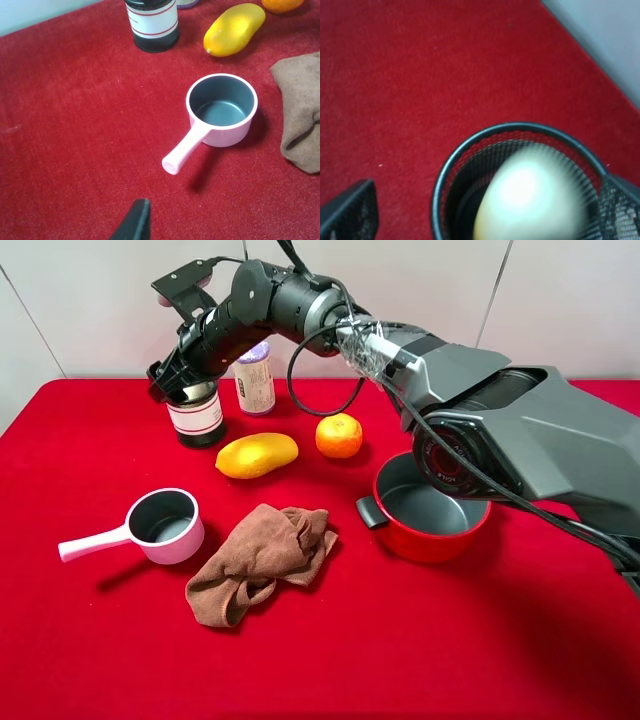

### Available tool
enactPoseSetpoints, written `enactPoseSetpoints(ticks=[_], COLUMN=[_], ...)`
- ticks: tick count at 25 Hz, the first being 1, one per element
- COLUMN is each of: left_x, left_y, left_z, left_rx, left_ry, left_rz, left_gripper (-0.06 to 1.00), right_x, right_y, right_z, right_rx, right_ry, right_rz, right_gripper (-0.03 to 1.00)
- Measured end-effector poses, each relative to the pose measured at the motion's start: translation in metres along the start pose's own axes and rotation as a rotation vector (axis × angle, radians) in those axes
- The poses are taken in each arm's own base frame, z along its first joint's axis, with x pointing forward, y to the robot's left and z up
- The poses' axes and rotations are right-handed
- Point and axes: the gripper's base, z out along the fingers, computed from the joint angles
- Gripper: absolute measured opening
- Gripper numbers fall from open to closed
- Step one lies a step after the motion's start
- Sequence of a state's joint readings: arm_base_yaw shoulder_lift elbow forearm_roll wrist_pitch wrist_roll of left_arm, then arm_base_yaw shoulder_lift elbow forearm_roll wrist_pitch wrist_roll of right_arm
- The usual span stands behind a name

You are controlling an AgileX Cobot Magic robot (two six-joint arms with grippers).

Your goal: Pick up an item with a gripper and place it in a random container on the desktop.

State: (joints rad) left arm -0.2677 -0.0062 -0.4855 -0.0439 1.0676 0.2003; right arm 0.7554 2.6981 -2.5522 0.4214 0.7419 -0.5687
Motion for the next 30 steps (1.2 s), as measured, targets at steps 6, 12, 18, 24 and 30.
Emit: enactPoseSetpoints(ticks=[6, 12, 18, 24, 30], left_x=[0.000, 0.000, 0.000, 0.000, 0.000], left_y=[0.000, 0.000, 0.000, 0.000, 0.000], left_z=[0.000, 0.000, 0.000, 0.000, 0.000], left_rx=[0.000, 0.000, 0.000, 0.000, 0.000], left_ry=[0.000, 0.000, 0.000, 0.000, 0.000], left_rz=[0.000, 0.000, 0.000, 0.000, 0.000], left_gripper=[0.98, 0.98, 0.98, 0.98, 0.98], right_x=[0.000, -0.008, -0.026, -0.034, -0.049], right_y=[0.005, 0.009, 0.015, 0.020, 0.019], right_z=[-0.005, -0.017, -0.049, -0.085, -0.114], right_rx=[-0.046, -0.078, -0.113, -0.118, -0.029], right_ry=[0.036, 0.063, 0.101, 0.232, 0.252], right_rz=[0.014, 0.007, -0.021, -0.063, -0.049], right_gripper=[0.67, 0.69, 0.69, 0.69, 0.69])
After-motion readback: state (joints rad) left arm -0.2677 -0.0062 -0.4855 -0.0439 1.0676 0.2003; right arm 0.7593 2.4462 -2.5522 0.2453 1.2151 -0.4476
